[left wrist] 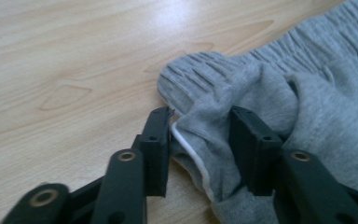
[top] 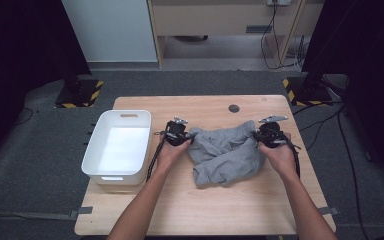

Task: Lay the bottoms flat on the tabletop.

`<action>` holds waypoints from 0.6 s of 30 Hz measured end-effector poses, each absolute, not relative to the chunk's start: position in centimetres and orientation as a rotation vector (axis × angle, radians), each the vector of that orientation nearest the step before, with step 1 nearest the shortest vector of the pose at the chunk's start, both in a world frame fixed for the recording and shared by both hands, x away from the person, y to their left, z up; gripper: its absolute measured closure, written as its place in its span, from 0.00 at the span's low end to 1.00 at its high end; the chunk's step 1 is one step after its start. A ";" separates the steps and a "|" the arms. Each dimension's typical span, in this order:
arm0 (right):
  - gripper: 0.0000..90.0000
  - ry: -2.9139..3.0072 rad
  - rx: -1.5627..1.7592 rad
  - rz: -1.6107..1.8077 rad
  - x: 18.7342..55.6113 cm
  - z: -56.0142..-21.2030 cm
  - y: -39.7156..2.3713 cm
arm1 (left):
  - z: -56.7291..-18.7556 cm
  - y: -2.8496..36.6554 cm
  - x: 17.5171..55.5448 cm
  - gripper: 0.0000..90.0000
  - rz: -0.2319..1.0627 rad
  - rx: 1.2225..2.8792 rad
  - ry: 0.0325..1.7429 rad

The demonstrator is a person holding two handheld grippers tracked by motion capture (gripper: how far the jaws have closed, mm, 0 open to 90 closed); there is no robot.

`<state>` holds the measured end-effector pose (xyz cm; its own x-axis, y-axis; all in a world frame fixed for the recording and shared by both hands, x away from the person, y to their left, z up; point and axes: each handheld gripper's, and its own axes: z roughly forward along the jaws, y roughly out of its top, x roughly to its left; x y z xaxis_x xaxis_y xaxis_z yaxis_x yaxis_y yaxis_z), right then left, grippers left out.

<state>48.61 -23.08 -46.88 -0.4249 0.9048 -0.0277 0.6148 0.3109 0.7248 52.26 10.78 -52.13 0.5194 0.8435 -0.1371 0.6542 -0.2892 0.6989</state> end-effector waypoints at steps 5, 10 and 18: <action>0.95 2.149 1.352 0.912 48.7 -46.9 -23.2 | -52.1 10.8 52.2 0.86 0.330 2.050 1.211; 0.96 2.134 1.350 0.947 48.6 -46.8 -23.5 | -51.5 10.7 51.7 0.89 0.375 2.037 1.184; 0.96 2.080 1.316 1.029 47.8 -45.5 -24.2 | -48.4 10.8 50.3 0.89 0.450 1.967 1.095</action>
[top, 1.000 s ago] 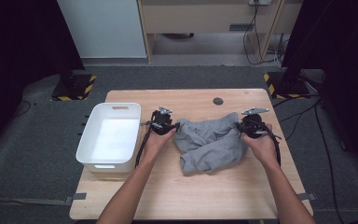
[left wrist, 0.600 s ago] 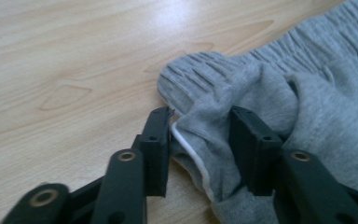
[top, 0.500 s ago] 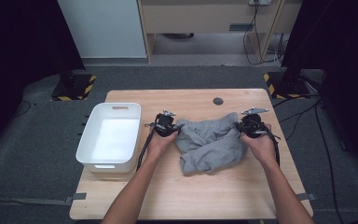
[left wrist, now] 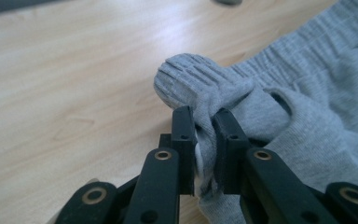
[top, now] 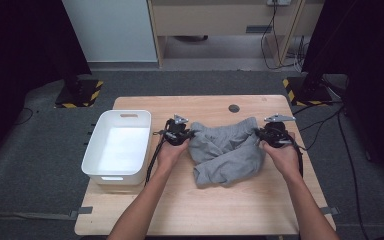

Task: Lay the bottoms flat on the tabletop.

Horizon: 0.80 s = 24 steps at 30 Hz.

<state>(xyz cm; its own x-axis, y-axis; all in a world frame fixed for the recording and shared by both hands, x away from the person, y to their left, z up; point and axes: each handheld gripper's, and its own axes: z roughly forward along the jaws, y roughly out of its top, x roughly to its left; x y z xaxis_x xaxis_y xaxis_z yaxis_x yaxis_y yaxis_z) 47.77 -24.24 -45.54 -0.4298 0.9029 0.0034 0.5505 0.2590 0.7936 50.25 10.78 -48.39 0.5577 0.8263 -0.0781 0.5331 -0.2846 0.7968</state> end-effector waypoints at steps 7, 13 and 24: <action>0.96 2.037 1.317 1.072 47.5 -44.6 -25.4 | -46.3 11.0 49.6 0.89 0.484 1.947 1.062; 0.96 2.007 1.315 1.095 47.4 -43.7 -26.2 | -45.0 11.5 49.6 0.90 0.512 1.944 1.049; 0.96 1.988 1.272 1.153 47.2 -41.7 -26.1 | -42.8 12.5 49.0 0.90 0.551 1.914 1.019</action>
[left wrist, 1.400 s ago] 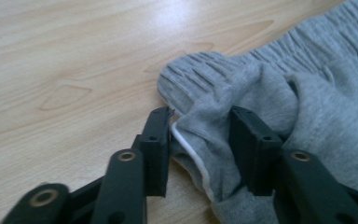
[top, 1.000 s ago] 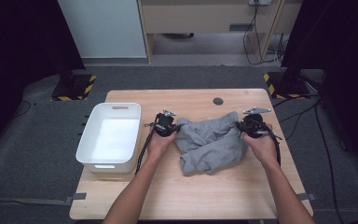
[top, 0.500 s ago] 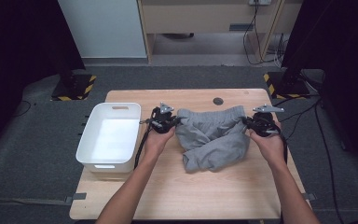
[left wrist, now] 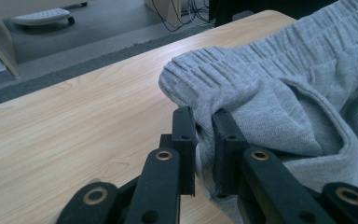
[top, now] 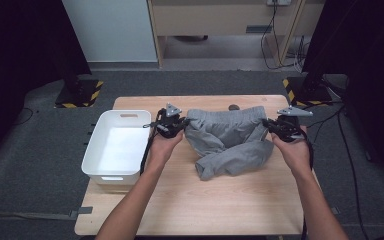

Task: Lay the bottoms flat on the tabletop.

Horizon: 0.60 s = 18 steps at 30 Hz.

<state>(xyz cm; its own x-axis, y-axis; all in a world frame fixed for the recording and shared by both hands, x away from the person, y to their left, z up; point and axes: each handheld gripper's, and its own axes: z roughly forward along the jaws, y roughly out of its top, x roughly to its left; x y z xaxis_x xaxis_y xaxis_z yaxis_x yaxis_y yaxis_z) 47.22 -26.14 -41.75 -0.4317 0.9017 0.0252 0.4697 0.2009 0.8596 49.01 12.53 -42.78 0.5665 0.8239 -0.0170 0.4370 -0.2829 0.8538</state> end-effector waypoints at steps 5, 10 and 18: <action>0.96 1.986 1.242 1.166 46.9 -40.4 -25.9 | -41.8 12.9 48.7 0.90 0.559 1.905 1.012; 0.96 1.985 1.220 1.177 46.7 -39.1 -25.5 | -40.1 13.1 48.3 0.90 0.581 1.888 0.991; 0.96 1.978 1.190 1.195 46.5 -37.5 -25.4 | -38.6 13.5 48.0 0.90 0.607 1.898 0.968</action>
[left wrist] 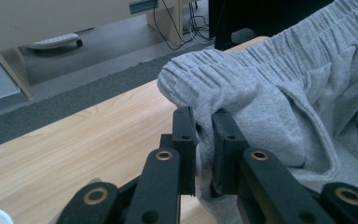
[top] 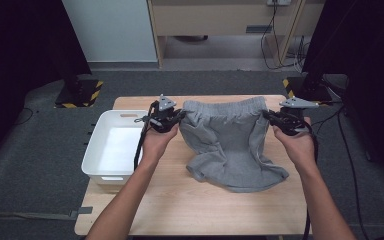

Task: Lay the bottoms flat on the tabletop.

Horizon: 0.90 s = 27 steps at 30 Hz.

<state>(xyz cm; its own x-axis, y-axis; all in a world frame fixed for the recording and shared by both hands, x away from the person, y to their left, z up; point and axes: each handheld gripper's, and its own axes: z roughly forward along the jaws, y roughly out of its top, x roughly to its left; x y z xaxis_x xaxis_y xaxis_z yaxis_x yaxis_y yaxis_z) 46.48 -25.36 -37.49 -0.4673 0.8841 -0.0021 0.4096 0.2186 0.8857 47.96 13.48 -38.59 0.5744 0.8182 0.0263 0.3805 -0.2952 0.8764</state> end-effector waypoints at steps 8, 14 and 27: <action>0.96 1.981 1.185 1.198 46.8 -37.6 -25.2 | -38.4 13.9 48.0 0.90 0.601 1.886 0.966; 0.96 1.968 1.161 1.223 46.0 -36.5 -25.1 | -36.7 14.5 47.4 0.90 0.618 1.866 0.942; 0.96 1.940 1.075 1.239 44.3 -32.4 -25.4 | -34.2 14.8 46.9 0.90 0.650 1.871 0.892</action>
